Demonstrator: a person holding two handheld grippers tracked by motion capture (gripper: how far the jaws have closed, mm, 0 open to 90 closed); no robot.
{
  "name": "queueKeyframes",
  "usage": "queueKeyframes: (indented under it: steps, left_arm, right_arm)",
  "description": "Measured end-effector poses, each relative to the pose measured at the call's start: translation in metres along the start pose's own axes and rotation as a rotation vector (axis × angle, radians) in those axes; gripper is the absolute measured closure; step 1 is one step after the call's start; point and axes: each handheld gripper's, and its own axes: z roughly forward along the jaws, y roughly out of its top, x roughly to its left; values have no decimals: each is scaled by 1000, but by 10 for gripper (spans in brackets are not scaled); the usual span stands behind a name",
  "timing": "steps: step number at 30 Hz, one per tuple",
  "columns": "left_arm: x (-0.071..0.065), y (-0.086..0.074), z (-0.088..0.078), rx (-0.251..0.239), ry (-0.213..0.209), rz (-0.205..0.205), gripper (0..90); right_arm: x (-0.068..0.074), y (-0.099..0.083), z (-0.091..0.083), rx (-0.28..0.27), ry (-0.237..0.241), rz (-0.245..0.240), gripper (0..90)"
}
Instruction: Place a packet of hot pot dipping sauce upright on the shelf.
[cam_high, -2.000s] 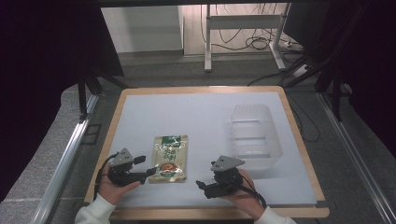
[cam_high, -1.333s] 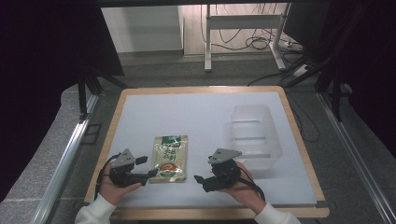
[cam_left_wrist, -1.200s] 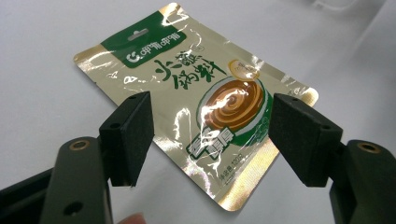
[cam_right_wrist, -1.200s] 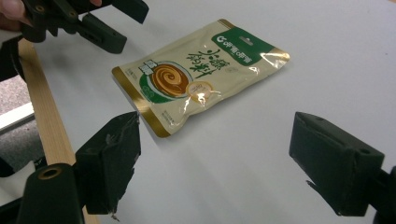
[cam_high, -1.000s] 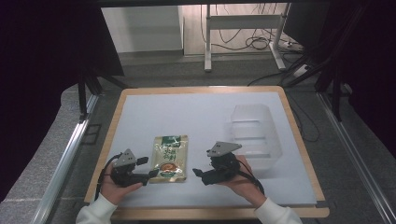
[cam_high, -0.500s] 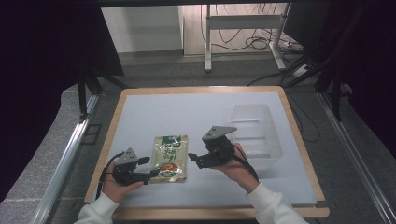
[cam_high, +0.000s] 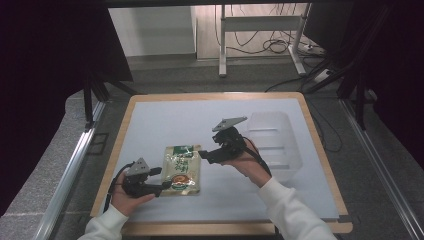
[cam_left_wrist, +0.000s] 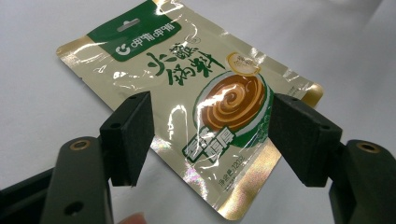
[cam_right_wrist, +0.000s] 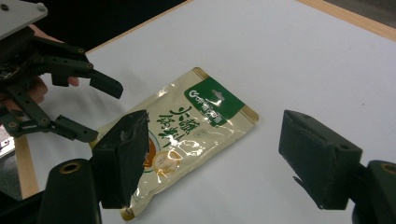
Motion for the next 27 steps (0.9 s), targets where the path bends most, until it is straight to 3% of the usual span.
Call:
queueKeyframes:
  steps: [13,23,27]
  left_arm:
    - [1,-1,1,13,0,3,311]
    - [2,-2,2,17,-2,-1,312]
    - [1,-2,3,25,-5,7,312]
  right_arm:
    - [-18,22,20,46,-6,22,229]
    - [-31,38,41,84,10,40,236]
    - [-38,44,57,125,12,41,269]
